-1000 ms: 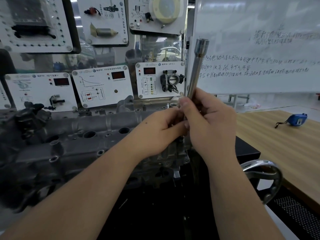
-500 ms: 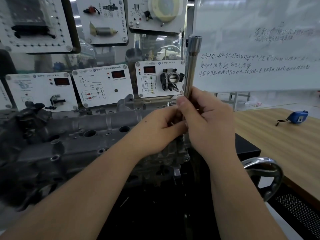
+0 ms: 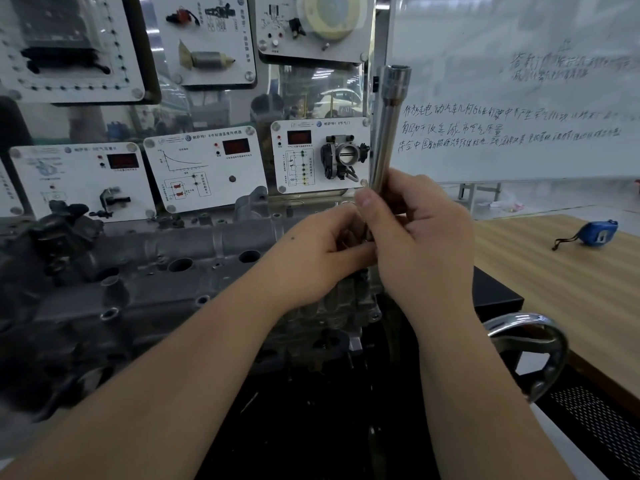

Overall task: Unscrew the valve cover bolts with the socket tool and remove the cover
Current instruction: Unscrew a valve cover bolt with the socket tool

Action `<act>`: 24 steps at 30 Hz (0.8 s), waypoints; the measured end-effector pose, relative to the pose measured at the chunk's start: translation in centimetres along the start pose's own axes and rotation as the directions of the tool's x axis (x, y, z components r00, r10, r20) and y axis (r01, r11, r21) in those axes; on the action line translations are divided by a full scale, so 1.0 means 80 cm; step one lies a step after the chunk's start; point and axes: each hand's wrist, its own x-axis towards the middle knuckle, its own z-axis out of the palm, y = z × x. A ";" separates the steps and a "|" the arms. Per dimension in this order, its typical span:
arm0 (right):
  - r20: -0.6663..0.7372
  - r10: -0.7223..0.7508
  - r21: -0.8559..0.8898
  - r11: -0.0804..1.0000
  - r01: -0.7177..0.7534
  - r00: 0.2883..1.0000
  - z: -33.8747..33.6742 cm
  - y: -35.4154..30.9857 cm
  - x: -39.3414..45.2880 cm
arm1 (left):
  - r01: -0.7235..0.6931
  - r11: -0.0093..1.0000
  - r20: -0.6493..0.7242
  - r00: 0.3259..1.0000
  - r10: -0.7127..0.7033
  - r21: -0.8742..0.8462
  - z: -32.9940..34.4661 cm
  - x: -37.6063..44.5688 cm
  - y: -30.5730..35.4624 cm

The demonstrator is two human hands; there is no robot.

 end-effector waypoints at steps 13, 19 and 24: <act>0.008 0.074 0.098 0.992 -0.074 0.997 0.002 0.002 0.002 | 0.014 1.000 0.036 0.999 -0.013 -0.021 -0.003 0.000 0.003; -0.020 0.072 0.122 0.990 -0.069 0.997 0.001 0.002 0.001 | 0.038 0.998 0.038 0.999 -0.036 -0.058 -0.003 0.002 0.001; 0.021 0.086 0.174 0.981 -0.089 0.996 0.000 0.004 0.001 | 0.033 0.998 0.045 0.999 -0.030 -0.057 -0.004 -0.001 -0.001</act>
